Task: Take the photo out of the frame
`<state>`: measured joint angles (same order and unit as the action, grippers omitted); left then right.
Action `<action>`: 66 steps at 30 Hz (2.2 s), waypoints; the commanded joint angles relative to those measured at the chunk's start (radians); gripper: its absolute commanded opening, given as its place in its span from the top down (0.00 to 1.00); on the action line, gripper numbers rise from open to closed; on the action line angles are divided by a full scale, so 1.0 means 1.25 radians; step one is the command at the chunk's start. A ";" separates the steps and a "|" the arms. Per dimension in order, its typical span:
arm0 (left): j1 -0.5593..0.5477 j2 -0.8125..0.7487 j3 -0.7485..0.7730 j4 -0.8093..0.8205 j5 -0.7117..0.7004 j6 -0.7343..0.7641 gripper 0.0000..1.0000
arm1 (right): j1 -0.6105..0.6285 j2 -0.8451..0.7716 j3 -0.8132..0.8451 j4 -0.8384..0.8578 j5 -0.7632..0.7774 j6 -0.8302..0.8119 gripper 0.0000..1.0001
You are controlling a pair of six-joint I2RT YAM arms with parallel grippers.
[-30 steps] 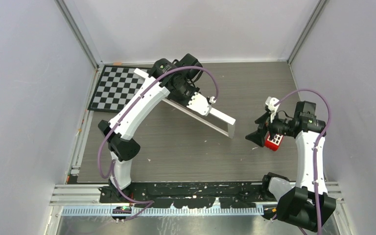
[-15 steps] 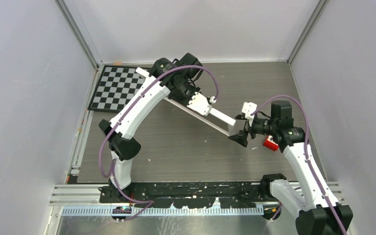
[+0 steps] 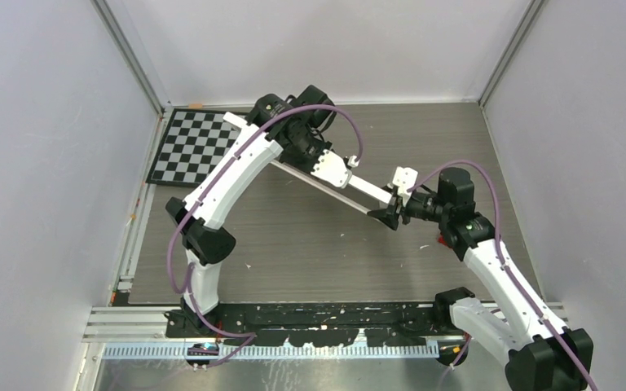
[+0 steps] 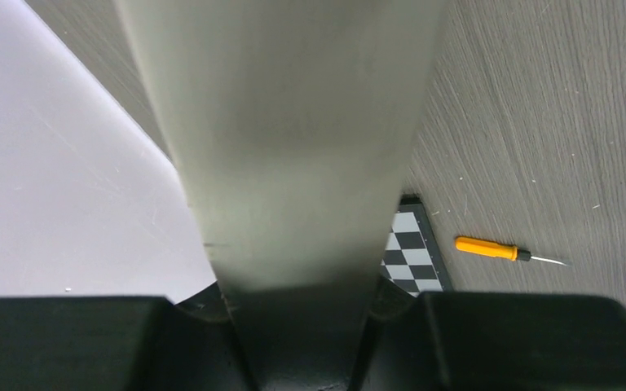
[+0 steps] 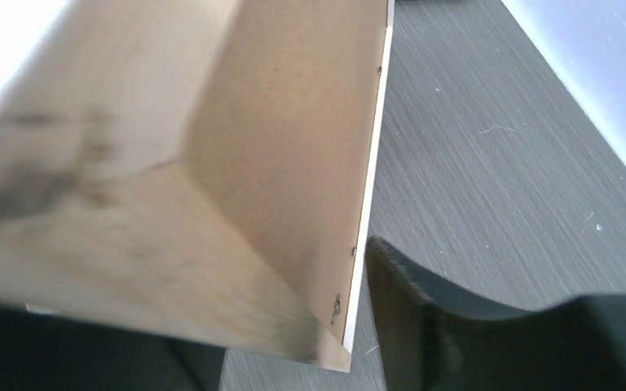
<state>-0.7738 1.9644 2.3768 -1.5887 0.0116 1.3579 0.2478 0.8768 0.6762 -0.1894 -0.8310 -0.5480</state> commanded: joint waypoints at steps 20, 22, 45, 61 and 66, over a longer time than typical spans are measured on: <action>-0.011 -0.049 0.014 0.033 0.018 -0.137 0.36 | 0.009 -0.066 -0.030 0.101 0.050 0.079 0.99; -0.009 -0.086 -0.032 0.125 0.006 -0.169 0.07 | 0.008 -0.060 -0.021 0.100 0.054 0.104 0.99; 0.116 -0.254 -0.252 0.687 -0.076 -0.533 0.00 | -0.256 0.253 0.135 0.164 -0.035 0.809 0.99; 0.266 -0.199 -0.259 0.593 -0.042 -0.738 0.01 | -0.387 0.565 0.079 0.192 -0.076 0.914 0.99; 0.315 -0.163 -0.265 0.561 -0.013 -0.804 0.04 | -0.406 0.658 0.106 0.098 -0.063 0.867 0.99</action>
<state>-0.4168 1.7378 2.0399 -0.8497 -0.0505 0.4538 -0.2478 1.6485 0.7650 0.0181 -0.9958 0.6231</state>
